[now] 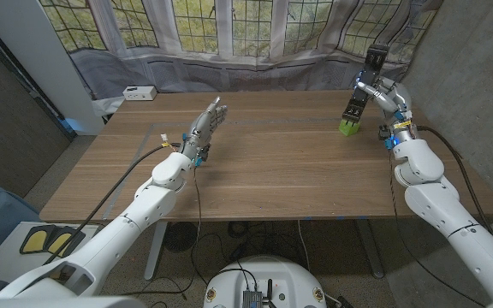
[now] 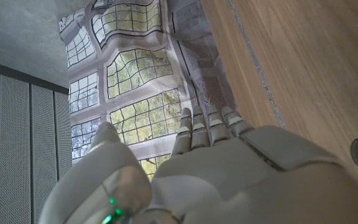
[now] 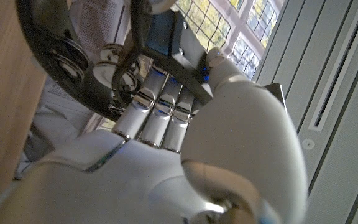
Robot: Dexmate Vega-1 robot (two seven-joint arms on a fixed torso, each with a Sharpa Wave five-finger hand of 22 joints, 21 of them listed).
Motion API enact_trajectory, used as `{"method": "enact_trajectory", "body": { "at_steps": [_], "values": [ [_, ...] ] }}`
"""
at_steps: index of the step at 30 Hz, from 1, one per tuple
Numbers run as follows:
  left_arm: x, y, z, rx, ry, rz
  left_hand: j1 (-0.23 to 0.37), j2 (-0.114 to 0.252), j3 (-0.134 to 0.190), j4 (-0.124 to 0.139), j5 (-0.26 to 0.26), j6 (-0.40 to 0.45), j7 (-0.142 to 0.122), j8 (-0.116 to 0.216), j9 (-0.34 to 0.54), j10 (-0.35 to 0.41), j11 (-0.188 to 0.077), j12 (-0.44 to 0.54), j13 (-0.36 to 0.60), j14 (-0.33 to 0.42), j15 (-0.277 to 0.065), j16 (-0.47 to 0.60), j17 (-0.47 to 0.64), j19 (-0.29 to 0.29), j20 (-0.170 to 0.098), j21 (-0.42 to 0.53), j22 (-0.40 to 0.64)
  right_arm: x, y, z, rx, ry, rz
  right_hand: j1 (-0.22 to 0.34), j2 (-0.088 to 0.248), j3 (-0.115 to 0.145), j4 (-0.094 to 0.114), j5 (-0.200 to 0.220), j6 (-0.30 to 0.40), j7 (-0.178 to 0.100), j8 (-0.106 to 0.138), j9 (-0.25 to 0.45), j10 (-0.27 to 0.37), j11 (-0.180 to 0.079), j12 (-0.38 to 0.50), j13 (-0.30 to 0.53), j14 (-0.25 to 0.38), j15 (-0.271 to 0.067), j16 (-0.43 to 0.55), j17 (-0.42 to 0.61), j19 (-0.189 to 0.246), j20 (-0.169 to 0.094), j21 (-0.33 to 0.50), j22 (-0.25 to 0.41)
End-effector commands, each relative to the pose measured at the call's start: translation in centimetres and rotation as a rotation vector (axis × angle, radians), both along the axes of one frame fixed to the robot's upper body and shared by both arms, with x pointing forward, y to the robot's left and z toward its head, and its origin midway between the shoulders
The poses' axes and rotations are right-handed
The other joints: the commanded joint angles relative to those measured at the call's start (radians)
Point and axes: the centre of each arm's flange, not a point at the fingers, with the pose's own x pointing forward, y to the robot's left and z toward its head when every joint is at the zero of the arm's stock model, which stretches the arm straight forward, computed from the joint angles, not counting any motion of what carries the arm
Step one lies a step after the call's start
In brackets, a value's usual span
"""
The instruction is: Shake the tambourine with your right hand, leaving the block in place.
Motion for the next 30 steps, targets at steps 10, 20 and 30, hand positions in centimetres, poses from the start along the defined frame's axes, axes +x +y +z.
{"method": "enact_trajectory", "body": {
  "at_steps": [10,20,30],
  "values": [
    [0.1,0.1,0.0,0.005,0.002,-0.003,-0.003,-0.001,0.000,-0.004,-0.001,0.003,-0.005,-0.004,0.002,0.001,-0.001,-0.002,0.002,-0.001,0.000,-0.001,0.002,-0.006,0.005,-0.005,0.006,-1.5,10.0,3.3,-0.857,-0.089,-0.480,0.057,0.055,0.003,-0.003,0.003,0.112,-0.097,0.006,0.002,-0.003,-0.002,0.000,0.003,0.013,-0.080,0.004,0.007,-0.010,-0.006,0.014,0.002],
    [0.3,-0.1,0.0,0.005,0.004,-0.010,-0.003,-0.001,0.000,-0.004,-0.001,0.004,-0.006,-0.003,0.002,0.002,-0.001,-0.001,0.002,-0.001,0.000,-0.001,0.002,-0.007,0.005,-0.005,0.006,-0.9,10.1,3.0,-0.893,-0.049,-0.512,0.057,0.055,0.002,-0.003,0.003,0.112,-0.099,0.005,0.002,-0.004,0.001,-0.001,0.003,0.010,-0.079,0.004,0.011,-0.014,-0.005,0.019,0.002],
    [0.4,-0.1,0.0,0.009,0.006,-0.009,-0.004,-0.001,0.000,-0.005,-0.001,0.004,-0.005,-0.003,0.002,0.002,0.002,-0.002,0.002,-0.001,0.000,0.000,0.002,-0.008,0.005,-0.005,0.006,-0.6,10.3,3.2,-0.925,-0.031,-0.509,0.056,0.055,0.001,-0.001,0.002,0.111,-0.099,0.004,0.002,-0.003,-0.002,0.000,0.004,0.010,-0.078,0.004,0.015,-0.014,-0.005,0.024,0.002]
  ]
}}
